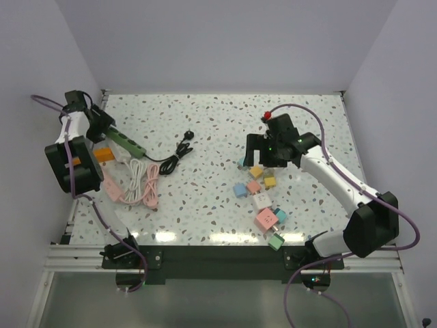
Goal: Pull the plug off the socket
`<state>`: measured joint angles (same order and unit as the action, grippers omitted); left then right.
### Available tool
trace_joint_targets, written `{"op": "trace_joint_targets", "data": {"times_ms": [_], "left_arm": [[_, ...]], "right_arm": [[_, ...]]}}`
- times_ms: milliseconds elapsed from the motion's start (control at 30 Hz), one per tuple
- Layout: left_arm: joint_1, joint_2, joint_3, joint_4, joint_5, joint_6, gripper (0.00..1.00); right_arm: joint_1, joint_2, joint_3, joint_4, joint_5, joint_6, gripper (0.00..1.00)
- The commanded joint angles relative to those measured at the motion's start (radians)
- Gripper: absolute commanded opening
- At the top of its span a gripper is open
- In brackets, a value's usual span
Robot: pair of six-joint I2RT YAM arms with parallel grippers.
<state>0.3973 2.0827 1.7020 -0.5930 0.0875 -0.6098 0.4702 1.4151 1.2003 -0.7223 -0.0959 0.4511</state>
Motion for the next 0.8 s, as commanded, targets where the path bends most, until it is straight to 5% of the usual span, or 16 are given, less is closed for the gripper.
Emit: {"op": "trace_joint_targets", "data": {"times_ms": [0,67,467,767], "left_arm": [[0.017,-0.045,-0.041,0.039,-0.008,-0.016,0.83],[0.018,-0.067,-0.077,0.076,0.012,-0.018,1.0],[-0.026,-0.367,-0.226,0.104,0.175,0.03,1.0],[-0.303,-0.771,-0.536,0.272,0.38,0.073,1.0]], "right_arm": [[-0.004,0.004,0.038,0.03,-0.025,-0.019,0.99],[-0.004,0.004,0.03,0.035,-0.03,-0.017,0.99],[-0.004,-0.027,0.005,0.08,-0.012,0.017,0.99],[-0.004,-0.114,-0.001,-0.011,0.113,0.029,0.99]]}}
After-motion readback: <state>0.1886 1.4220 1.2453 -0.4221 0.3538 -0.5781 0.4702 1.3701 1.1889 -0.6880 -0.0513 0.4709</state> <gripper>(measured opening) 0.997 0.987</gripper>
